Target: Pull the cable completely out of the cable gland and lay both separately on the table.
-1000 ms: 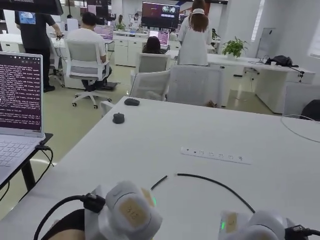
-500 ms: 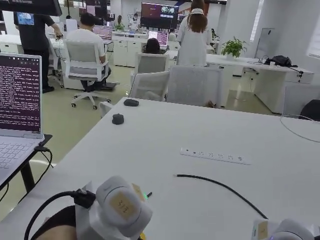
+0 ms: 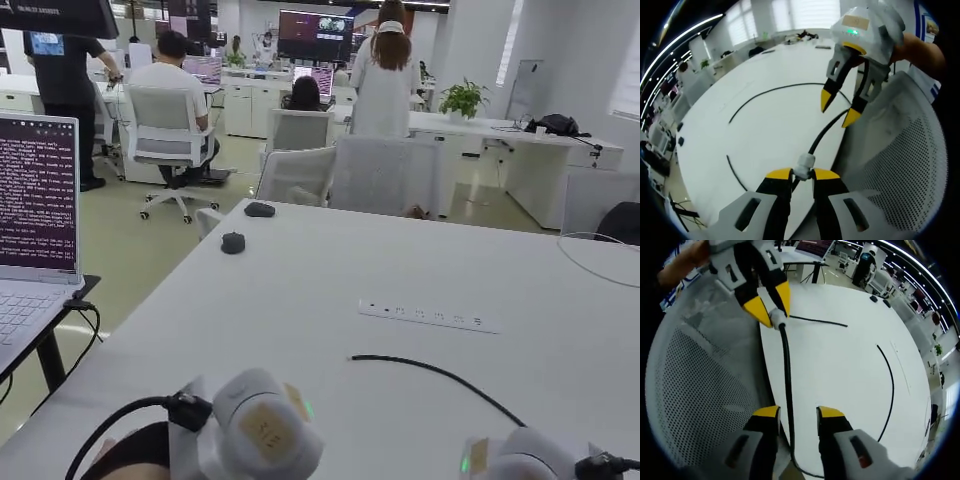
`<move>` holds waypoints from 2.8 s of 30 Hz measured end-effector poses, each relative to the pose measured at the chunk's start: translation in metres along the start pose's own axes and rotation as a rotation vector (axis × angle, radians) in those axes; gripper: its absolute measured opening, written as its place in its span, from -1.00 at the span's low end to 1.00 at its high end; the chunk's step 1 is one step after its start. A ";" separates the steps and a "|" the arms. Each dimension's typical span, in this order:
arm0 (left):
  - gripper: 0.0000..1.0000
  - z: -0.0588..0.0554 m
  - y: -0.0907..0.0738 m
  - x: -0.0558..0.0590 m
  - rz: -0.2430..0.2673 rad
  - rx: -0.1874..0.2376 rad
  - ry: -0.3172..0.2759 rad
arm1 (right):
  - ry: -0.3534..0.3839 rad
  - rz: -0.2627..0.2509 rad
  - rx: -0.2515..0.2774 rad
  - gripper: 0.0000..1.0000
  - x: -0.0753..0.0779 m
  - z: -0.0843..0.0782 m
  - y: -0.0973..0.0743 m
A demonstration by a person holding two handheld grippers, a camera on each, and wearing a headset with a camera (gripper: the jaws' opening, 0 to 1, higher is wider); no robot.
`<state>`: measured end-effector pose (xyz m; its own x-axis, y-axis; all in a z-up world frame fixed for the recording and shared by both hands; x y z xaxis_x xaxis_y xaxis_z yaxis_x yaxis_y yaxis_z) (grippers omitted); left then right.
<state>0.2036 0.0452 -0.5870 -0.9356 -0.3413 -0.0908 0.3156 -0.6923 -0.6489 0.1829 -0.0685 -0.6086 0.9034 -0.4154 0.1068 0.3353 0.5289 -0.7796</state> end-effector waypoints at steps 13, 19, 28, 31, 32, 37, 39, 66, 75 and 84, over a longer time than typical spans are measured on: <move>-0.68 0.005 0.002 0.004 -0.009 0.006 0.014 | -0.026 0.040 0.071 -0.93 -0.007 0.021 0.015; -0.68 0.002 0.001 0.000 0.005 0.003 0.006 | -0.006 0.028 0.053 -0.95 -0.002 0.007 0.011; -0.68 -0.003 0.000 -0.004 0.014 0.003 -0.010 | 0.033 -0.011 -0.008 -0.95 0.010 -0.023 0.001; -0.68 -0.003 -0.001 -0.006 0.019 0.007 -0.013 | 0.050 -0.026 -0.032 -0.95 0.014 -0.033 -0.003; -0.68 -0.003 -0.001 -0.007 0.021 0.006 -0.014 | 0.052 -0.032 -0.041 -0.95 0.016 -0.037 -0.004; -0.68 -0.005 -0.003 -0.009 0.027 0.003 -0.016 | 0.097 -0.055 -0.089 -0.95 0.027 -0.057 -0.011; -0.68 -0.004 -0.005 -0.010 0.031 0.011 -0.022 | 0.092 -0.062 -0.097 -0.95 0.030 -0.061 -0.014; -0.68 0.011 0.000 0.009 0.016 0.014 0.025 | 0.037 0.071 0.108 -0.93 0.000 0.014 0.008; -0.68 0.003 -0.003 0.000 0.038 -0.001 0.018 | 0.040 0.016 0.049 -0.95 0.011 -0.014 -0.005; -0.68 0.000 -0.007 -0.006 0.051 -0.004 0.003 | 0.078 -0.037 -0.031 -0.95 0.025 -0.046 -0.017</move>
<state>0.2072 0.0523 -0.5820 -0.9186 -0.3746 -0.1260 0.3625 -0.6715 -0.6463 0.1874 -0.1218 -0.6216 0.8667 -0.4909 0.0885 0.3584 0.4894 -0.7950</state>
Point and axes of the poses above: the centre of the closed fingertips' face, and the gripper's own axes: y roughly forward along the fingers, x roughly to its right, z roughly out of its top, the point moved 4 cm from there along -y, roughly backward along the fingers, and after that the axes turned 10 degrees about x, right-handed, at the moved point
